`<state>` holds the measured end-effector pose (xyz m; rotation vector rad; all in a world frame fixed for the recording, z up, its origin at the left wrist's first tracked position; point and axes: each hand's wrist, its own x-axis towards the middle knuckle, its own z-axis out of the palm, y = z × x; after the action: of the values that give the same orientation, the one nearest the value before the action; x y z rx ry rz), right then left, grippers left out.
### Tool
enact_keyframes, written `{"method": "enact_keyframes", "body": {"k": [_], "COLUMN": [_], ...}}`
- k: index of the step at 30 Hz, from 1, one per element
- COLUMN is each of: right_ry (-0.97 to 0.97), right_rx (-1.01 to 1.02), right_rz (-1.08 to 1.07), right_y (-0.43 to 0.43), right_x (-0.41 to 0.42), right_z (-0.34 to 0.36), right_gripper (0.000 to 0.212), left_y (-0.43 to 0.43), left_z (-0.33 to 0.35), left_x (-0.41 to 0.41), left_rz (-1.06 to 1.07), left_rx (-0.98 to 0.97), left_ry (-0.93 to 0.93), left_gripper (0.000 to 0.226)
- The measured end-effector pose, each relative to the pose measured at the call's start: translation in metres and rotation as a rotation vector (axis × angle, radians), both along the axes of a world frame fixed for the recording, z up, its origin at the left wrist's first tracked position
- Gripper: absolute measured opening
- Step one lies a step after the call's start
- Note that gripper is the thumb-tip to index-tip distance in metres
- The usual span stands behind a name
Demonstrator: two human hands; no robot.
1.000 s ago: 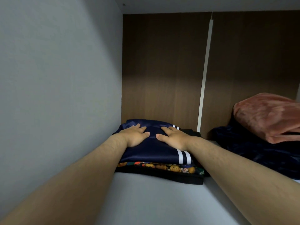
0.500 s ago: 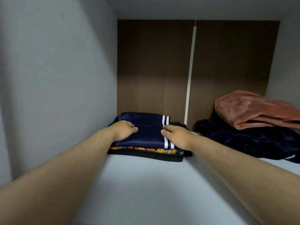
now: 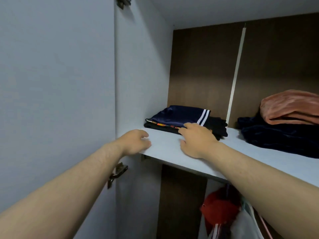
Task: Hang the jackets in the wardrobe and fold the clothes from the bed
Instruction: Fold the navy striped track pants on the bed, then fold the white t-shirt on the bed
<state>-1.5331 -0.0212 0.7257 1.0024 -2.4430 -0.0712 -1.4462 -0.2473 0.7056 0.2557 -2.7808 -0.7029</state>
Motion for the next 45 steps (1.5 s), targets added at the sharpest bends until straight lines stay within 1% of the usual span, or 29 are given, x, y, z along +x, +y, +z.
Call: {"method": "enact_keyframes", "body": {"k": [2, 3, 6, 10, 12, 15, 18, 21, 24, 26, 29, 33, 35, 39, 43, 45], "right_ry": [0.042, 0.064, 0.109, 0.043, 0.021, 0.034, 0.001, -0.013, -0.060, -0.083, -0.109, -0.154, -0.170, -0.236, -0.276, -0.318], "right_rx": [-0.006, 0.005, -0.012, -0.046, -0.087, -0.165, -0.212, -0.227, -0.185, -0.119, -0.028, 0.063, 0.132, 0.272, 0.415, 0.458], "right_rz": [0.122, 0.171, 0.295, 0.428, 0.537, 0.779, 1.024, 1.202, 1.296, 1.345, 1.428, 1.567, 1.633, 1.730, 1.795, 1.810], "right_y": [-0.009, -0.014, -0.034, -0.066, -0.082, -0.111, -0.141, -0.169, -0.195, -0.210, -0.226, -0.240, -0.244, -0.258, -0.281, -0.292], "right_x": [0.029, 0.043, 0.088, 0.145, 0.176, 0.236, 0.318, 0.407, 0.490, 0.544, 0.624, 0.734, 0.787, 0.873, 0.938, 0.962], "right_z": [-0.001, -0.002, -0.012, -0.036, -0.045, -0.060, -0.081, -0.103, -0.123, -0.134, -0.151, -0.174, -0.189, -0.220, -0.249, -0.268], "right_gripper": [0.030, 0.031, 0.038, 0.044, 0.044, 0.031, 0.029, 0.024, 0.028, 0.032, 0.035, 0.030, 0.032, 0.044, 0.044, 0.045], "left_y": [-0.004, -0.005, -0.007, -0.014, -0.018, -0.020, -0.024, -0.033, -0.044, -0.046, -0.032, 0.007, 0.029, 0.070, 0.093, 0.096], "left_z": [-0.003, -0.004, -0.001, 0.000, -0.005, -0.015, -0.031, -0.051, -0.075, -0.095, -0.126, -0.164, -0.181, -0.213, -0.242, -0.259], "left_x": [0.047, 0.070, 0.138, 0.224, 0.272, 0.351, 0.441, 0.540, 0.648, 0.723, 0.829, 0.951, 1.003, 1.083, 1.134, 1.152], "left_rz": [0.052, 0.071, 0.100, 0.167, 0.207, 0.244, 0.327, 0.479, 0.659, 0.789, 0.967, 1.184, 1.295, 1.476, 1.634, 1.705], "left_rx": [0.022, -0.002, -0.166, -0.391, -0.395, -0.362, -0.307, -0.180, -0.050, 0.010, 0.086, 0.182, 0.228, 0.337, 0.409, 0.485], "left_ry": [0.035, 0.045, 0.039, 0.025, 0.024, 0.045, 0.066, 0.057, 0.033, 0.010, 0.014, -0.013, -0.034, -0.072, -0.077, -0.061], "left_gripper": [0.048, 0.048, 0.049, 0.055, 0.055, 0.052, 0.048, 0.044, 0.041, 0.039, 0.036, 0.037, 0.038, 0.036, 0.036, 0.038]}}
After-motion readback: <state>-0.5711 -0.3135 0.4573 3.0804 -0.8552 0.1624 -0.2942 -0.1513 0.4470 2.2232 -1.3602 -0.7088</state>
